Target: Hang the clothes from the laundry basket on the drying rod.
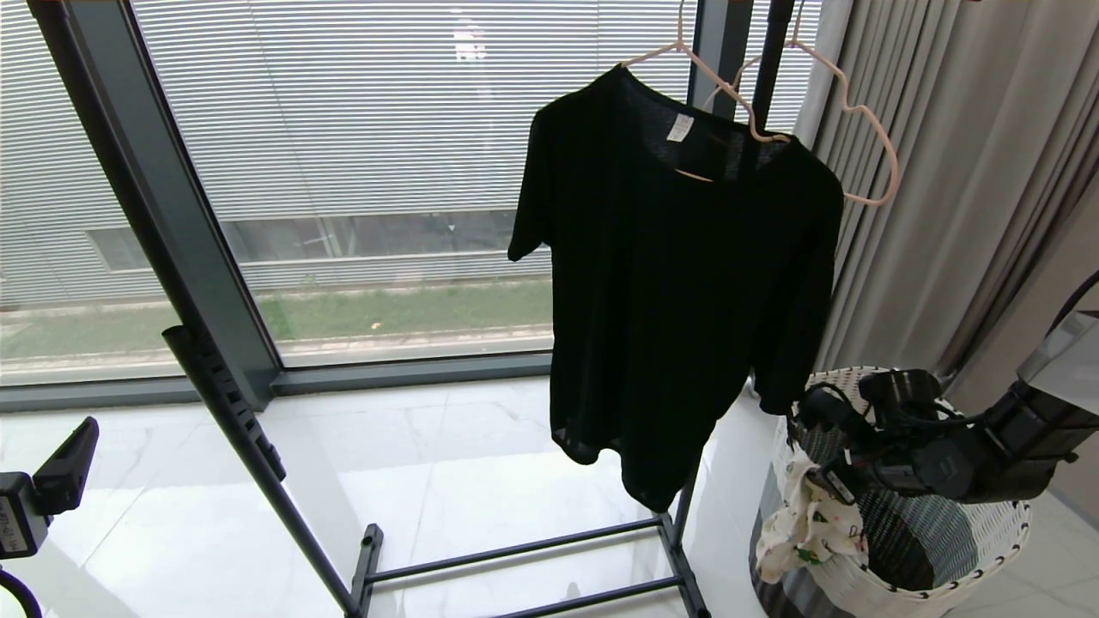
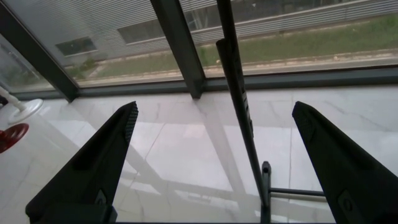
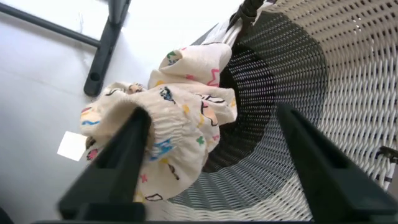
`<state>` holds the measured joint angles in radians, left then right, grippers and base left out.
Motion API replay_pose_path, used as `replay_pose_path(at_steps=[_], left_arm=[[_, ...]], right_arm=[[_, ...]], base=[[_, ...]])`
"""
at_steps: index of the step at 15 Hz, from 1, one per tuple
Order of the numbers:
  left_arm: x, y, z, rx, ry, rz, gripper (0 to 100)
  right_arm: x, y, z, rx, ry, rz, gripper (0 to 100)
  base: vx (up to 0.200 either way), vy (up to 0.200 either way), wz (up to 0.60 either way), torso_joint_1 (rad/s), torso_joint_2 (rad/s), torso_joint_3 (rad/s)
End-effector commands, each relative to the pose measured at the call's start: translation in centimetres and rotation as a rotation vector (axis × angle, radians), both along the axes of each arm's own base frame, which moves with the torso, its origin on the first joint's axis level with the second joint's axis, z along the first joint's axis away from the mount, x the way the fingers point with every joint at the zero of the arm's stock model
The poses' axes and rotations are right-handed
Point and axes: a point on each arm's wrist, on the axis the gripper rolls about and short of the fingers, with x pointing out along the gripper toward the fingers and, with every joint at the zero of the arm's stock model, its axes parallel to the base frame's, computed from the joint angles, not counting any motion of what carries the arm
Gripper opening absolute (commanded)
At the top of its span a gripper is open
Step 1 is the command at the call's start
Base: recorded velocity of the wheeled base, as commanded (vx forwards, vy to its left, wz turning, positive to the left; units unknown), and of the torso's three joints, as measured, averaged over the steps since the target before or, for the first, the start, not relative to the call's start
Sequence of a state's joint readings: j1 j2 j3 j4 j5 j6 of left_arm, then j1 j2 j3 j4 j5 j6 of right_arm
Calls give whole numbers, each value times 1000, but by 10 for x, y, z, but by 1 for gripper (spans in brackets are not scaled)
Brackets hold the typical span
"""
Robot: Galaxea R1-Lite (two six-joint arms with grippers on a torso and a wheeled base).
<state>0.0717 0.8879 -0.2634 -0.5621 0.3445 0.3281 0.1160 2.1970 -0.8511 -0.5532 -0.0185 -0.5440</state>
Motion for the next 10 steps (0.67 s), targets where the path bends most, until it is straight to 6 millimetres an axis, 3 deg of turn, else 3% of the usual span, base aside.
replay_pose_path(at_steps=[1, 3, 5, 10], left_arm=[[0, 0, 2, 1, -5, 1, 100], [1, 0, 1, 2, 0, 3, 100], [2, 0, 3, 1, -5, 3, 100], [3, 0, -5, -2, 30, 3, 100]], right_arm=[[0, 2, -5, -12, 11, -2, 0], [-3, 6, 2, -10, -4, 3, 0], [-20, 11, 20, 6, -21, 34, 0], [-65, 14, 106, 57, -66, 107, 0]], base=[[0, 0, 0, 0, 0, 0], [0, 0, 0, 0, 0, 0], [0, 0, 0, 0, 0, 0], [0, 0, 0, 0, 0, 0]])
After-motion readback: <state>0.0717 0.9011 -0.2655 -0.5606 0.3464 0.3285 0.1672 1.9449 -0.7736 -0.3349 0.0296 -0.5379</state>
